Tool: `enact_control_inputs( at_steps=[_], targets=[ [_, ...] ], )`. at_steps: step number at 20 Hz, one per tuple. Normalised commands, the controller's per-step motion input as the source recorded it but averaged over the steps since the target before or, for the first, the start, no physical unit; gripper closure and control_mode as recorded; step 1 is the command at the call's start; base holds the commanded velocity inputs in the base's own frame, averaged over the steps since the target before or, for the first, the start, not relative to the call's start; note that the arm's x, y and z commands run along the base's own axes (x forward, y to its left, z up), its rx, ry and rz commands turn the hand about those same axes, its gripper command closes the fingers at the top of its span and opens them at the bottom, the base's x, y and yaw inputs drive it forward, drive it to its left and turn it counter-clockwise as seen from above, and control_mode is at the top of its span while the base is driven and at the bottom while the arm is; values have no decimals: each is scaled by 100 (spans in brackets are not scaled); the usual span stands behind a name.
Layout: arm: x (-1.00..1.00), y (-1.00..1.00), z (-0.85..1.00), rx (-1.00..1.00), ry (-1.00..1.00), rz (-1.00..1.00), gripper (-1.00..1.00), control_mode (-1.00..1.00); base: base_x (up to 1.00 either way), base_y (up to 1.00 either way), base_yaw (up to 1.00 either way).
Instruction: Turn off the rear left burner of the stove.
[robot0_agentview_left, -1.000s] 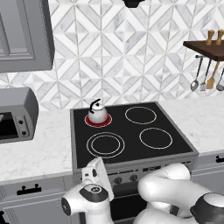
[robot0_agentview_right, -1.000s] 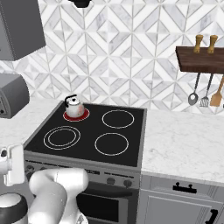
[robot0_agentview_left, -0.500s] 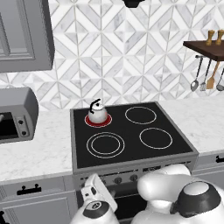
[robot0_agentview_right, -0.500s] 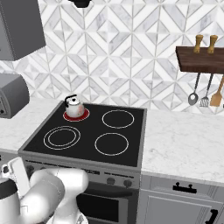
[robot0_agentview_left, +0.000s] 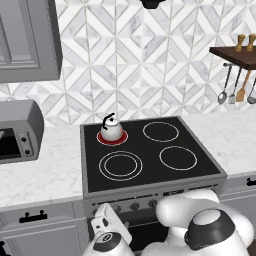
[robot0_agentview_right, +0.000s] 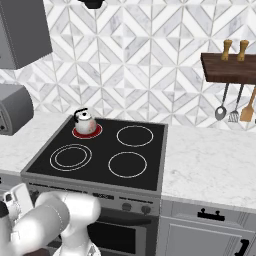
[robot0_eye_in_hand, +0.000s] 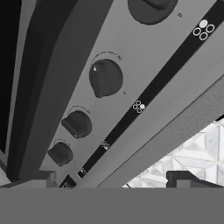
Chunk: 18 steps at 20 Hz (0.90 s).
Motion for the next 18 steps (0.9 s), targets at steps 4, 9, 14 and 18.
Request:
enact_control_inputs(
  at_steps=[4,9,14,18],
  targets=[
    [19,0,-17,0,-10,0,-100,-100,0,0,0],
    [16,0,-20,0,-11,0,-100,-100,0,0,0],
    [22,0,-18,0,-3,0,-100,-100,0,0,0],
    [24,0,-29,0,-2,0,-100,-100,0,0,0]
  ],
)
